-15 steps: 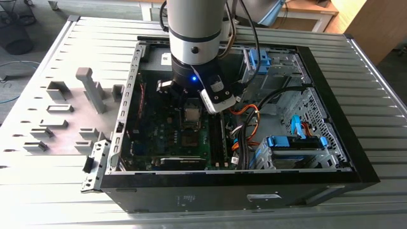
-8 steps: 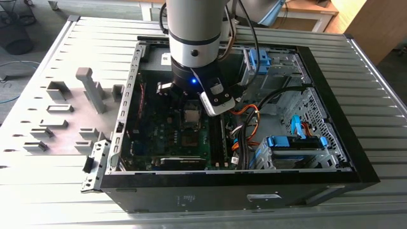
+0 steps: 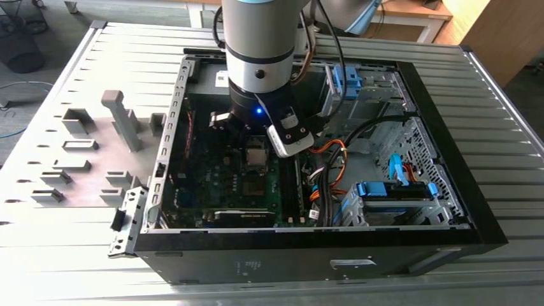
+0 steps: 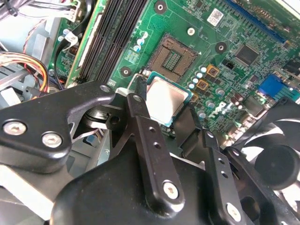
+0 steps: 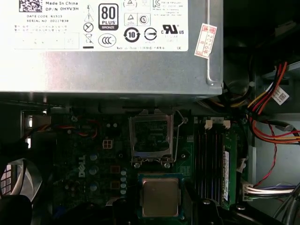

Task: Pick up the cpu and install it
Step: 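Pick up the cpu and move it towards the insertion slot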

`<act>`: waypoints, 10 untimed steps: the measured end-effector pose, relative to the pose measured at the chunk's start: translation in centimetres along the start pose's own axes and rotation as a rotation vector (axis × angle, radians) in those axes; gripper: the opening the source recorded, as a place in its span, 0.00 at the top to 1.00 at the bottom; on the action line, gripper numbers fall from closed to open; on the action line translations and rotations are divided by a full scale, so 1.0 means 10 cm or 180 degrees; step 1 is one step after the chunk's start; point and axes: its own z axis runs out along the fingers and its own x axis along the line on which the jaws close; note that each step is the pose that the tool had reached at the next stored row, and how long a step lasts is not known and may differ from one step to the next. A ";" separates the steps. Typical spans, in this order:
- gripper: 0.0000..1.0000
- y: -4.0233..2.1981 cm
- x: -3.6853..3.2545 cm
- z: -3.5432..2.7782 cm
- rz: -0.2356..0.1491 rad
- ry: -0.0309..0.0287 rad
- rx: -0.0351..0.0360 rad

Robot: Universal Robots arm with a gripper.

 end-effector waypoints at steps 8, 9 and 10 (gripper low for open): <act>0.53 -0.019 0.008 0.022 0.0000 0.0000 0.0000; 0.53 -0.027 0.009 0.028 0.0000 0.0000 0.0000; 0.53 -0.035 0.010 0.034 0.0000 0.0000 0.0000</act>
